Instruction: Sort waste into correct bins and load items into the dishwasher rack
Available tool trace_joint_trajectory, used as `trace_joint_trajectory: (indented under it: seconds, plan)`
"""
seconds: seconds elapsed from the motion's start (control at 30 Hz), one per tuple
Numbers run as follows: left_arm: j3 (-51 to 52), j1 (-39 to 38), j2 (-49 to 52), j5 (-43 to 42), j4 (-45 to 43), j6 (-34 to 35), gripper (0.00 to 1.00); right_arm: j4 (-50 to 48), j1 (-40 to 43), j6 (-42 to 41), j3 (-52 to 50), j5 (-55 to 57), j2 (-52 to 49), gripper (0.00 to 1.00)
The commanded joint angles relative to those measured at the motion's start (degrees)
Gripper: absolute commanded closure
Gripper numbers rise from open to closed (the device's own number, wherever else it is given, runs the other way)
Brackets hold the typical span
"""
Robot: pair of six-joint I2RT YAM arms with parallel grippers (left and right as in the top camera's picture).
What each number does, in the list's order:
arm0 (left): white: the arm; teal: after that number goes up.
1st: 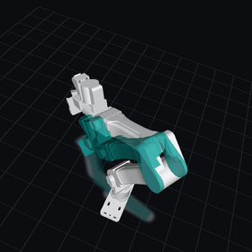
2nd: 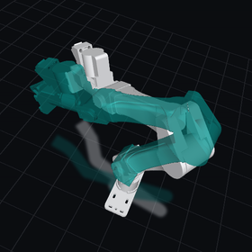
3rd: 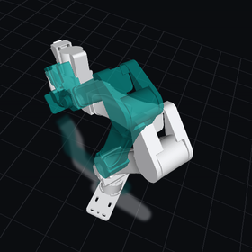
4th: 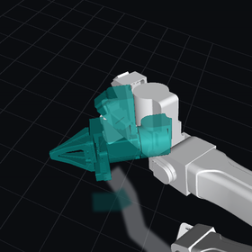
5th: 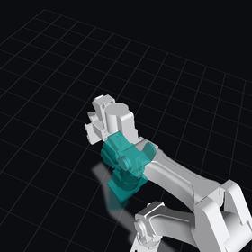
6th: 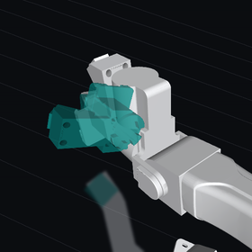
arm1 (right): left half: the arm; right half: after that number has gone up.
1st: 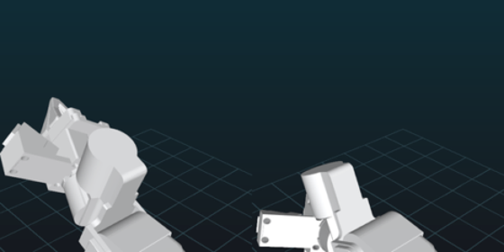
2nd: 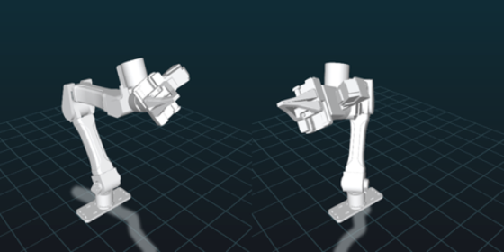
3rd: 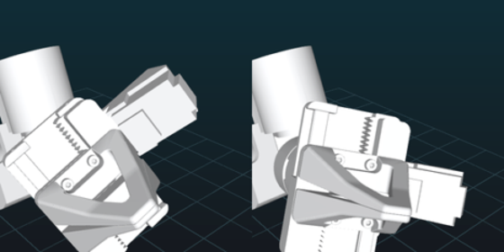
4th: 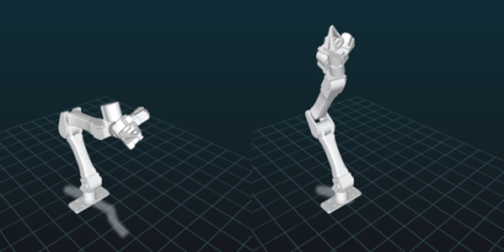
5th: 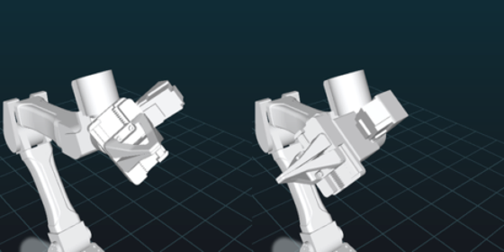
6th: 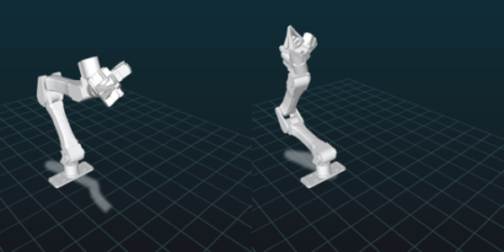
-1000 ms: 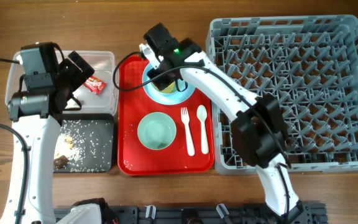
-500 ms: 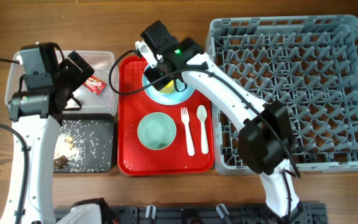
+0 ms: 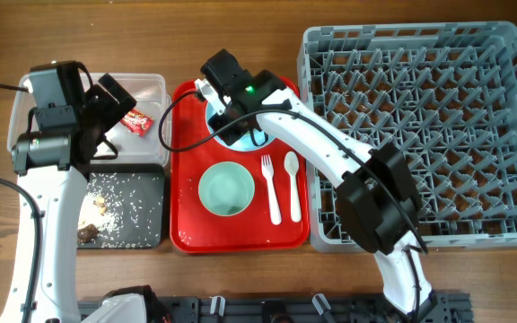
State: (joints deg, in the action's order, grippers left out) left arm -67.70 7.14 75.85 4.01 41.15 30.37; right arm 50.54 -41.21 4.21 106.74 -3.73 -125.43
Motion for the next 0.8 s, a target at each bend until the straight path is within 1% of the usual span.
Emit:
trace_joint_trajectory:
  seconds: [0.0, 0.03, 0.1, 0.23, 0.33, 0.4, 0.47, 0.6, 0.77]
  plan:
    - [-0.5, 0.2, 0.0, -0.1, -0.1, 0.5, 0.0, -0.6, 0.0, 0.3, -0.3, 2.9, 1.0, 0.67]
    - [-0.5, 0.2, 0.0, -0.1, -0.1, 0.5, 0.0, -0.6, 0.0, 0.3, -0.3, 3.3, 1.0, 0.67]
    - [-0.5, 0.2, 0.0, -0.1, -0.1, 0.5, 0.0, -0.5, 0.0, 0.3, -0.3, 3.4, 1.0, 0.75]
    - [-0.5, 0.2, 0.0, -0.1, -0.1, 0.5, 0.0, -0.6, 0.0, 0.3, -0.2, 4.0, 1.0, 0.86]
    - [-0.5, 0.2, 0.0, -0.1, -0.1, 0.5, 0.0, -0.6, 0.0, 0.3, 0.0, 4.0, 1.0, 0.87]
    - [-0.5, 0.2, 0.0, -0.1, -0.1, 0.5, 0.0, -0.5, 0.0, 0.3, 1.0, 4.3, 1.0, 0.89]
    - [-0.5, 0.2, 0.0, -0.1, -0.1, 0.5, 0.0, -0.2, 0.0, 0.3, 2.6, 4.2, 1.1, 0.96]
    - [-0.5, 0.2, 0.0, -0.1, -0.1, 0.5, 0.0, 0.3, 0.0, 0.3, 6.0, 4.2, 2.4, 0.96]
    - [-0.5, 0.2, 0.0, -0.1, -0.1, 0.5, 0.0, 0.1, 0.9, 0.3, 6.4, 3.3, 7.4, 0.96]
